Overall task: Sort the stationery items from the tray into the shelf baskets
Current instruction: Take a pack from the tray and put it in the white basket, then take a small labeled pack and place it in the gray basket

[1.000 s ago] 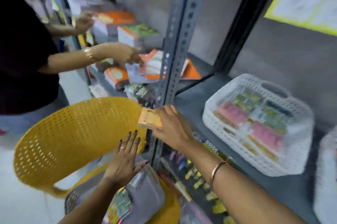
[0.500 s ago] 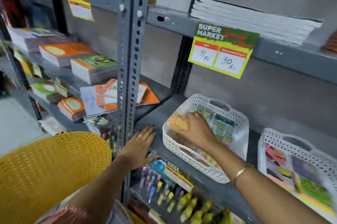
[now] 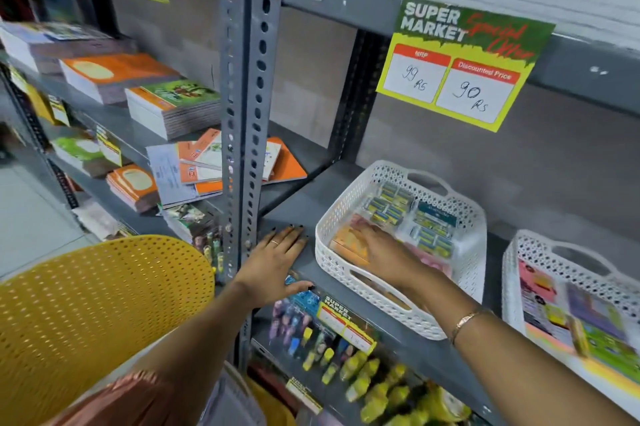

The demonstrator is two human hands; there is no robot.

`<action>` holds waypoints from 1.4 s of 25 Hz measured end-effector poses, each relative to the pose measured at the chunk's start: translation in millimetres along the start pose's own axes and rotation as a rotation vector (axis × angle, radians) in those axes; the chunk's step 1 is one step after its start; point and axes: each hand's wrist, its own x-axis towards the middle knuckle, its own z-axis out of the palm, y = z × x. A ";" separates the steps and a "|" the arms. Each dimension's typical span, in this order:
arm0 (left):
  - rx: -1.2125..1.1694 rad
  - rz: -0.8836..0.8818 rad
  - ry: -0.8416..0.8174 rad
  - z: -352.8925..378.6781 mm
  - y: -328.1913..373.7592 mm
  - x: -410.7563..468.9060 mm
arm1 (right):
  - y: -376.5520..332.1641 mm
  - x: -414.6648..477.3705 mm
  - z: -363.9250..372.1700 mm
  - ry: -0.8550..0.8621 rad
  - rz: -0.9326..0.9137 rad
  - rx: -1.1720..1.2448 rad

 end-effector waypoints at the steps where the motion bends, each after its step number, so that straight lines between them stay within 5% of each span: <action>1: 0.018 -0.005 -0.013 -0.6 -0.1 -0.3 | -0.8 -0.5 -0.8 0.002 -0.011 -0.007; 11: 0.051 -0.006 -0.017 1.5 0.0 -1.7 | 0.2 2.1 1.9 0.035 -0.022 -0.006; 18: 0.045 -0.032 0.036 -1.7 3.8 -24.6 | -55.6 -16.7 -15.5 0.622 -0.270 0.167; 21: -0.013 -0.181 0.038 23.6 2.9 -86.7 | -89.3 -18.3 11.2 0.706 -0.473 0.179; 25: -0.089 -0.384 -0.085 70.2 3.3 -184.8 | -114.3 -1.7 85.4 0.612 -0.640 0.126; 35: -0.216 -0.652 -0.529 190.6 77.0 -339.4 | -91.6 35.8 352.2 -0.079 -0.650 -0.287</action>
